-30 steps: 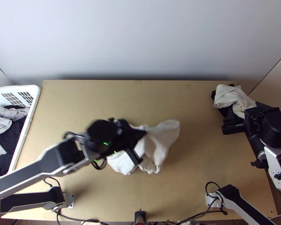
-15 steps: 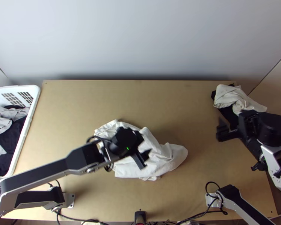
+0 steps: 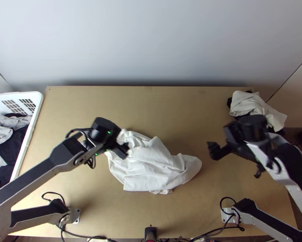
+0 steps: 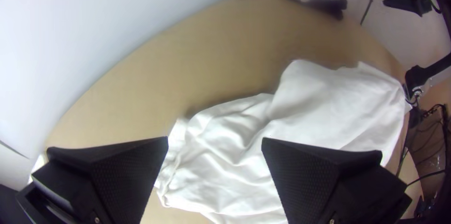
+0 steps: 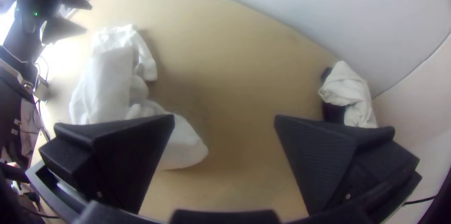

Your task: Fold the t-shirt

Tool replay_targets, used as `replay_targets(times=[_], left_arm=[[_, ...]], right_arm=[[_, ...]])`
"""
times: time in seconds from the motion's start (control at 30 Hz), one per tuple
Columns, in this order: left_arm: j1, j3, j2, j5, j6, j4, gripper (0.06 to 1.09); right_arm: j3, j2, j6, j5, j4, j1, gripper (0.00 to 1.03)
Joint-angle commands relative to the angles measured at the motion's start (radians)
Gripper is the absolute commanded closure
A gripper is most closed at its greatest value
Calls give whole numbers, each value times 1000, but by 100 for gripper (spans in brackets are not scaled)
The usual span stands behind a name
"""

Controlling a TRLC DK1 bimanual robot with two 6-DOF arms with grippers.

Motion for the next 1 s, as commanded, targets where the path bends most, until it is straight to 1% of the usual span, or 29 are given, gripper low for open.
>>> replay_targets(times=[0.0, 0.07, 0.23, 0.4, 0.5, 0.8, 0.87, 0.9, 0.97], left_arm=[[171, -79, 4, 1, 19, 38, 12], [205, -84, 41, 1, 18, 53, 12], [245, -68, 142, 3, 16, 95, 12], [255, 13, 285, 4, 21, 39, 12], [265, 51, 337, 39, 21, 16, 12], [257, 97, 386, 104, 47, -74, 13], [252, 99, 389, 107, 53, -89, 16], [251, 97, 393, 107, 56, -94, 16], [249, 97, 407, 107, 58, -97, 21]], right_arm=[[-7, 102, 6, -42, 58, 33, 4], [-2, 130, 18, -57, 89, 33, 4], [7, 176, 44, -77, 110, 36, 4], [2, 187, 43, -77, 112, 28, 4], [-7, 190, 38, -77, 112, 27, 4], [-27, 193, 34, -77, 112, 13, 4], [-27, 193, 35, -77, 112, 10, 4], [-28, 193, 35, -77, 112, 8, 4], [-28, 193, 35, -77, 112, 8, 4]])
